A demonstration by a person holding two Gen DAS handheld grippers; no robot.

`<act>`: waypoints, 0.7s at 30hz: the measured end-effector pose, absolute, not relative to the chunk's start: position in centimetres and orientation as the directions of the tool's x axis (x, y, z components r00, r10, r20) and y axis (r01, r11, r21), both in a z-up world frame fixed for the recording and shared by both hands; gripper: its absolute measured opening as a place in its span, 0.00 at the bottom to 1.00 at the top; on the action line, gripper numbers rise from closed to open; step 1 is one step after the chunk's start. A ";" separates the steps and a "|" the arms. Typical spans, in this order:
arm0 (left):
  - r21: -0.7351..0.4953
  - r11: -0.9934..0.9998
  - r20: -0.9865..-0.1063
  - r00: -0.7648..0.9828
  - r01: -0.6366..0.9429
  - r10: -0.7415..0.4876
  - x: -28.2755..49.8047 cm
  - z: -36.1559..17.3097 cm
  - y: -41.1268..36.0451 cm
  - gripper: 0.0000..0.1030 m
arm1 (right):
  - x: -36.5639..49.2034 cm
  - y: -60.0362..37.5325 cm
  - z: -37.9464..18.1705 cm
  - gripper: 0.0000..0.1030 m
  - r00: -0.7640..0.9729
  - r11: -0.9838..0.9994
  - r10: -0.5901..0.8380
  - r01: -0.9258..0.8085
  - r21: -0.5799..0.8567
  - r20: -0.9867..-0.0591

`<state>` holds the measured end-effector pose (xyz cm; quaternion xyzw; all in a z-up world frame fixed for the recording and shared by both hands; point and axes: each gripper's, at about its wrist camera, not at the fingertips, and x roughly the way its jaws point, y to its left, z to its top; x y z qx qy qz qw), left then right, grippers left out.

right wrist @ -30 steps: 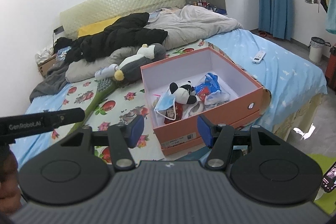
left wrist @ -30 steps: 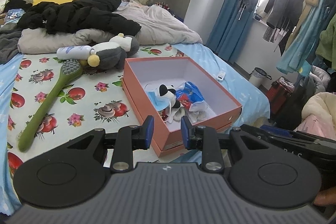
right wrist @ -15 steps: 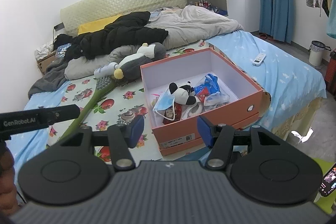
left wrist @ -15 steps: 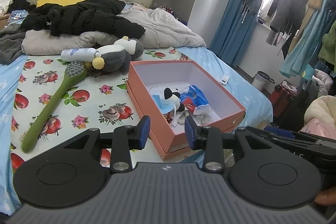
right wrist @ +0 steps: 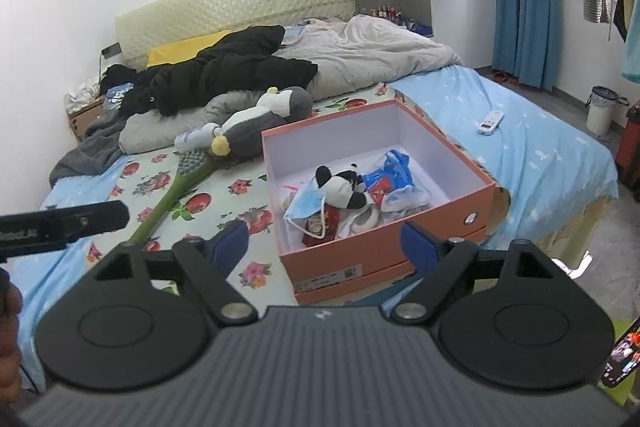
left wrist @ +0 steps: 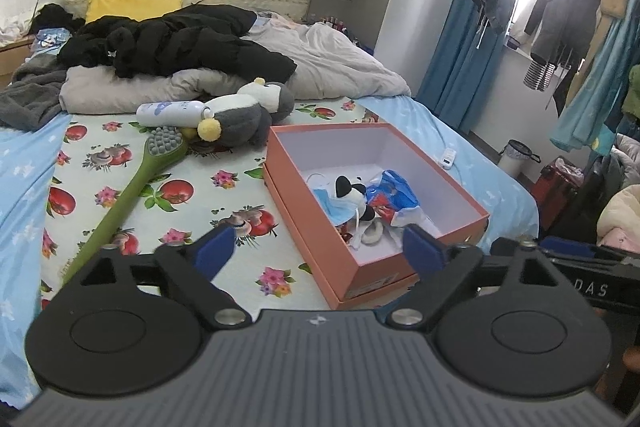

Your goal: Organize soft objects

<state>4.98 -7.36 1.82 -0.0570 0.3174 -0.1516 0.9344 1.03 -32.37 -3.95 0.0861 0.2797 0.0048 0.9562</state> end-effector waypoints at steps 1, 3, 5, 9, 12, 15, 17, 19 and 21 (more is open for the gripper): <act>-0.200 0.948 -0.576 0.753 0.246 -0.317 5.0 1.8 -7.3 0.95 | 1.0 -32.4 -3.9 0.83 0.845 0.986 0.050 0.043 0.161 -0.532; -0.195 0.948 -0.577 0.752 0.250 -0.317 5.0 1.8 -7.3 0.97 | 1.1 -32.4 -3.9 0.83 0.846 0.988 0.032 0.055 0.146 -0.533; -0.194 0.949 -0.578 0.753 0.249 -0.316 5.0 1.8 -7.4 0.98 | 1.1 -32.5 -3.9 0.83 0.845 0.988 0.022 0.061 0.139 -0.534; -0.189 0.951 -0.584 0.750 0.246 -0.310 5.1 1.8 -7.4 0.98 | 1.2 -32.5 -4.0 0.83 0.847 0.989 0.014 0.066 0.132 -0.532; -0.178 0.953 -0.584 0.753 0.244 -0.302 5.2 1.8 -7.5 0.99 | 1.2 -32.5 -4.0 0.83 0.851 0.990 0.009 0.066 0.124 -0.525; -0.182 0.952 -0.589 0.748 0.247 -0.306 5.3 1.8 -7.5 0.99 | 1.1 -32.5 -3.9 0.83 0.854 0.991 -0.007 0.074 0.107 -0.520; -0.183 0.952 -0.592 0.746 0.246 -0.307 5.3 1.8 -7.6 0.99 | 1.1 -32.6 -4.0 0.83 0.853 0.991 -0.014 0.080 0.104 -0.522; -0.177 0.953 -0.591 0.747 0.247 -0.304 5.3 1.8 -7.7 0.99 | 1.1 -32.7 -3.9 0.83 0.852 0.991 -0.009 0.079 0.112 -0.524; -0.181 0.951 -0.590 0.746 0.250 -0.308 5.3 1.8 -7.7 0.99 | 1.0 -32.8 -3.9 0.83 0.852 0.990 -0.011 0.081 0.111 -0.524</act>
